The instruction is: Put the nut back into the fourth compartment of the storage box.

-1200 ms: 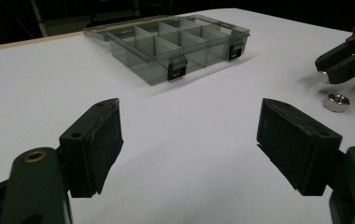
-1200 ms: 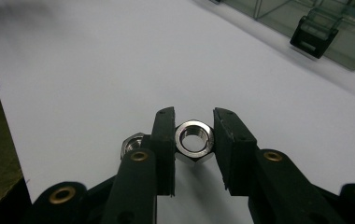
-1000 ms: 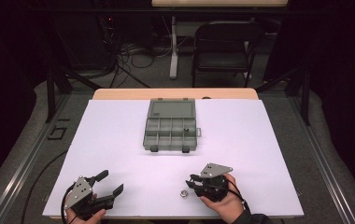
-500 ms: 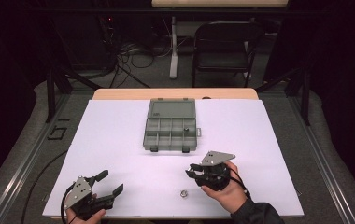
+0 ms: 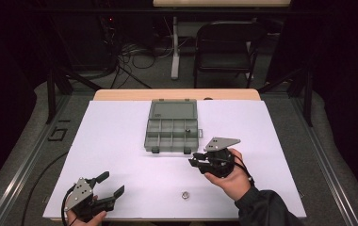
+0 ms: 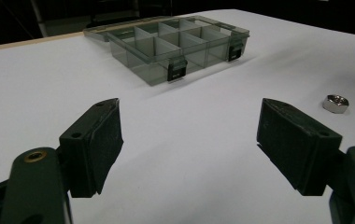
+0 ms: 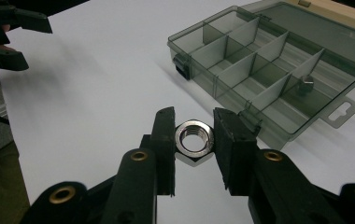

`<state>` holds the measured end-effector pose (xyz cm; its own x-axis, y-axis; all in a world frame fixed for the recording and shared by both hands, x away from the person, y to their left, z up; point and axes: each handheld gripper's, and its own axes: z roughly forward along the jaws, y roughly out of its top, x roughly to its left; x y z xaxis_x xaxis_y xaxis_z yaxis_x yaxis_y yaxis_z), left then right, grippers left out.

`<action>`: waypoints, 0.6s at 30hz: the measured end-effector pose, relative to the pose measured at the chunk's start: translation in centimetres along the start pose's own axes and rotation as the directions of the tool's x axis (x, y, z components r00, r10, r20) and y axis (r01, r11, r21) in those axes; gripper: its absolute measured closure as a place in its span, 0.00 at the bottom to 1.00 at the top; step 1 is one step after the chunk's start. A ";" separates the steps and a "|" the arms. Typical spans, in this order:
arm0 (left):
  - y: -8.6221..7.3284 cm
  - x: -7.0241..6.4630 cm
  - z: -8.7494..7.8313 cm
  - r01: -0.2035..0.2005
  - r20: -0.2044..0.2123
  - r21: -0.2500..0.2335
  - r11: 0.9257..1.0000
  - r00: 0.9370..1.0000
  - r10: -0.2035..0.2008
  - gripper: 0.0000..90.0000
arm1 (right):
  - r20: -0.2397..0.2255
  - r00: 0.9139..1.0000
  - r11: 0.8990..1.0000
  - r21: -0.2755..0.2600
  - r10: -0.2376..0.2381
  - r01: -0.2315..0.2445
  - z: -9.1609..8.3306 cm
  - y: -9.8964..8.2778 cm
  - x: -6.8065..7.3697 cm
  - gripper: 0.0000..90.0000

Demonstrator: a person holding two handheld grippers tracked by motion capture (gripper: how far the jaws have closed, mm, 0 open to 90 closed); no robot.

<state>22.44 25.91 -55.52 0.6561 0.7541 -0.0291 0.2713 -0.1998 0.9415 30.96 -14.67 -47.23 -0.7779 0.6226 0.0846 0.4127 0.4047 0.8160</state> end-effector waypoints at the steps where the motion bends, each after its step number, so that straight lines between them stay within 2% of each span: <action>1: 0.0 0.0 0.0 0.000 -0.003 -0.001 1.000 1.000 0.000 0.25 | 0.002 1.000 1.000 -0.001 -0.002 0.002 0.0 0.2 -0.1 0.78; 18: 0.0 0.0 0.1 -0.004 0.001 0.003 1.000 1.000 0.004 0.25 | 0.038 0.999 0.999 0.023 0.039 -0.040 1.7 3.0 -2.7 0.78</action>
<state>22.50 25.90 -55.54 0.6577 0.7528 -0.0253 0.2709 -0.2050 0.9405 35.15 -13.96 -45.97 -0.7428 0.6628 0.0949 0.4541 0.3946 0.7988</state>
